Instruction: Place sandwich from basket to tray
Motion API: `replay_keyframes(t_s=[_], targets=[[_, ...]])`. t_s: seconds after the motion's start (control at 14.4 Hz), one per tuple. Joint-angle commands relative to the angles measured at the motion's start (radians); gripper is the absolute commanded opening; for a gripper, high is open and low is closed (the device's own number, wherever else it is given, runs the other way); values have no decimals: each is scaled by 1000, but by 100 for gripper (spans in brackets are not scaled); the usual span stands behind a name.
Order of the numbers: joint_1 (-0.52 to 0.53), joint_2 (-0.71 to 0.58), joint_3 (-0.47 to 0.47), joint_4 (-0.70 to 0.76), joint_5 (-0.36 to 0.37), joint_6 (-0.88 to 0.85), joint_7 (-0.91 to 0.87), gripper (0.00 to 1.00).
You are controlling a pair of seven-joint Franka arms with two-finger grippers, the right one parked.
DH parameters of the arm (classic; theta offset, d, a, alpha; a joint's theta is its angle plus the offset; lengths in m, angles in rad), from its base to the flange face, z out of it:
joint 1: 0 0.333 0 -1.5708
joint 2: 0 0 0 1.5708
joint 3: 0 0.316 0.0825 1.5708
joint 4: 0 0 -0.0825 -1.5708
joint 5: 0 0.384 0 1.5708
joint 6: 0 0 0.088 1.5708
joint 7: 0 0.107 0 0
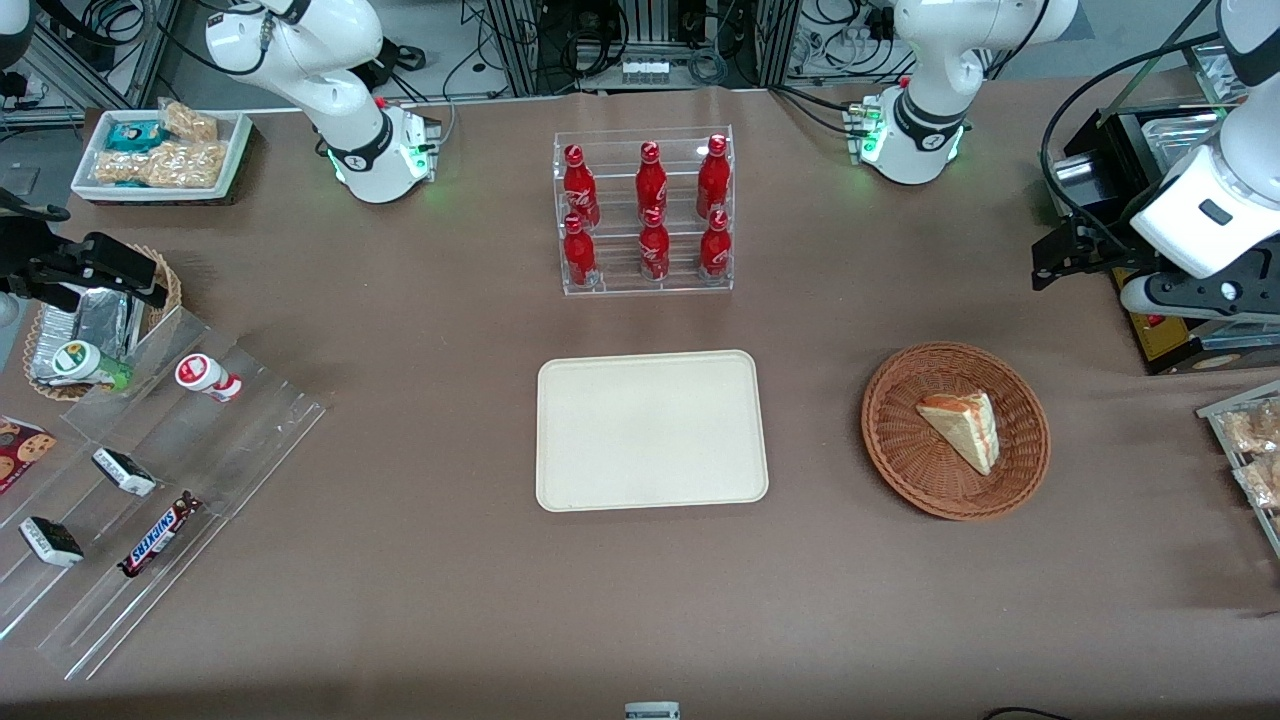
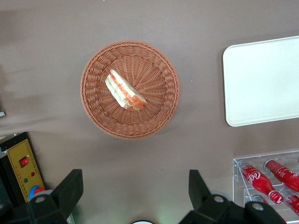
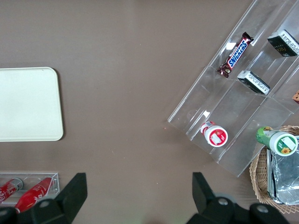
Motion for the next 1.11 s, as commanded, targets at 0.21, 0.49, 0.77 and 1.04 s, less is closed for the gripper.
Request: replay_keyframes(t_s=[0.21, 0.49, 0.77, 1.04], targets=[[-3, -28, 3, -12, -8, 1, -13, 100], [-5, -19, 0, -11, 3, -5, -10, 100], [-2, -13, 3, -6, 5, -8, -9, 100], [-2, 51, 3, -9, 11, 4, -10, 100]])
